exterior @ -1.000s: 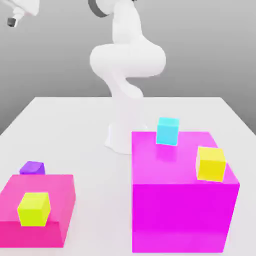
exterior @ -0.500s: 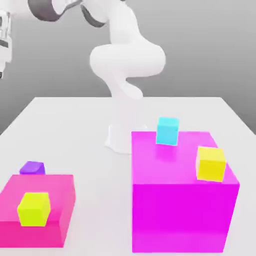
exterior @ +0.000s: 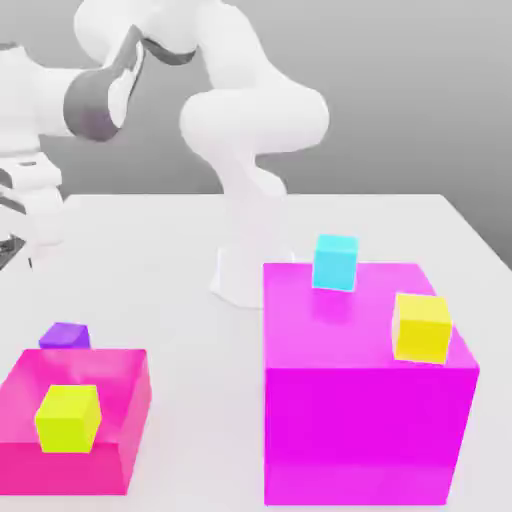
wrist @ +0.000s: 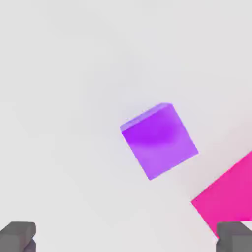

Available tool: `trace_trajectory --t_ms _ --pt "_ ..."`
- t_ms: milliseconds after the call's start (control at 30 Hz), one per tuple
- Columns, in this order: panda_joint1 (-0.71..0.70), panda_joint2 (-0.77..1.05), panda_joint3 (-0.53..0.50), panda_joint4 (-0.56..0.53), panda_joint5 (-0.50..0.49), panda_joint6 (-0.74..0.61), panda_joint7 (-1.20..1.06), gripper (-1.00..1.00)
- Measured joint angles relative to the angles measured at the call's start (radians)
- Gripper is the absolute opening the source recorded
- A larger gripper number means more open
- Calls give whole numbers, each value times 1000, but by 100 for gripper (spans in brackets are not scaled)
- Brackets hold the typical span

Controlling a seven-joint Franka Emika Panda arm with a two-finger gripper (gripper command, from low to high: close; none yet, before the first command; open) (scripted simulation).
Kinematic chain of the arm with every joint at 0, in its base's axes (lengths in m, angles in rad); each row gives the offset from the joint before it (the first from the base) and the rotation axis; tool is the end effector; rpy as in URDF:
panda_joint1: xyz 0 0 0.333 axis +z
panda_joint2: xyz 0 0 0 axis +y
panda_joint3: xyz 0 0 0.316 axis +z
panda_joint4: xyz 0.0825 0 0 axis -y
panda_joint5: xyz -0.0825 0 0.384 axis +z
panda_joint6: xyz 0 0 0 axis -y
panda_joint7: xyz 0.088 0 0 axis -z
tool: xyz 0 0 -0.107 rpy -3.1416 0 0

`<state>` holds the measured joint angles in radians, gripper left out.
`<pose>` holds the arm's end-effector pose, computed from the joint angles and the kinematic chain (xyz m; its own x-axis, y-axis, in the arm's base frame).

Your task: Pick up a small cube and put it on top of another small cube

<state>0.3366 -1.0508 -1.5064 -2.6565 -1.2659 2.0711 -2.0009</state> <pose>0.2019 -0.3353 0.2588 -0.2308 0.9723 -0.0382 0.9704 0.2329 0.0638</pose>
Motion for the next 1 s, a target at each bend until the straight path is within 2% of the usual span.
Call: trace_trajectory --t_ms 200,367,400,600,700,833,1000 --pt "136 4 -163 -15 -133 15 -191 0" --pt "263 -38 -368 30 -307 65 -155 0" --pt "278 -46 -394 36 -332 70 -146 -100" --pt "285 -51 -407 40 -353 71 -137 -100" --pt "240 -33 -329 20 -284 50 -164 -100" --pt "141 -24 -159 -17 -155 -16 -201 -100" --pt "58 -42 57 -31 -5 -98 -129 -100"
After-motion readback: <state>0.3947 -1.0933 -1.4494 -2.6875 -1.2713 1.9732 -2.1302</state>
